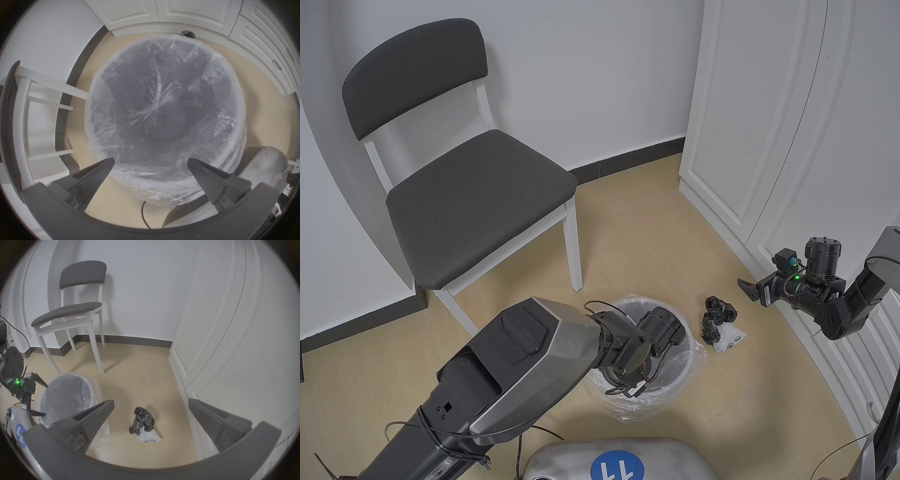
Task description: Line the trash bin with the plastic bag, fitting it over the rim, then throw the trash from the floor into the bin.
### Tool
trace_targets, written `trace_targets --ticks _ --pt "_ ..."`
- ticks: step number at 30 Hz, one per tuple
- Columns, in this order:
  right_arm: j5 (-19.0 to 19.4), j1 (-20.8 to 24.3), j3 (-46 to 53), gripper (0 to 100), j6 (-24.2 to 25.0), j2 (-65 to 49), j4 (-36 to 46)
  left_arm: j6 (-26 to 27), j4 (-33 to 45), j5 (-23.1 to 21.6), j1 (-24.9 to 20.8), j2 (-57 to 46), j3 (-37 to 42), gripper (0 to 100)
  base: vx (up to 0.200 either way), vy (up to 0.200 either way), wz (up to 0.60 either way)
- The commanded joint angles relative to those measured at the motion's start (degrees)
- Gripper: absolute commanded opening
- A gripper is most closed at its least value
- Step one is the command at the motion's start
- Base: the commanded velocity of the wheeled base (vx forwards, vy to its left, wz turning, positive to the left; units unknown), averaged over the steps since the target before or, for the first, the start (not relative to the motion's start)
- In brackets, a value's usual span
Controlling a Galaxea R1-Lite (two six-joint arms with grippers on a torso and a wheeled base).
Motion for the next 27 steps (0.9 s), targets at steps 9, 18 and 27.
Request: trace_targets --ticks 9,18,27 --pt "0.13 -0.45 0.20 100 -0.01 -0.65 -0.09 -3.59 -5.25 -0.30 -1.40 -9.01 14.33 100 0.000 0.000 0.00" --pt "0.48 -0.45 0.38 100 -0.01 -0.65 -0.09 -4.46 -24.67 -2.23 -0.52 -15.69 33.84 100 0.000 0.000 0.00" --pt "0.48 -0.45 0.47 100 -0.01 -0.65 -0.09 -4.55 -27.75 -3.73 1.06 -15.25 37.97 100 0.000 0.000 0.00"
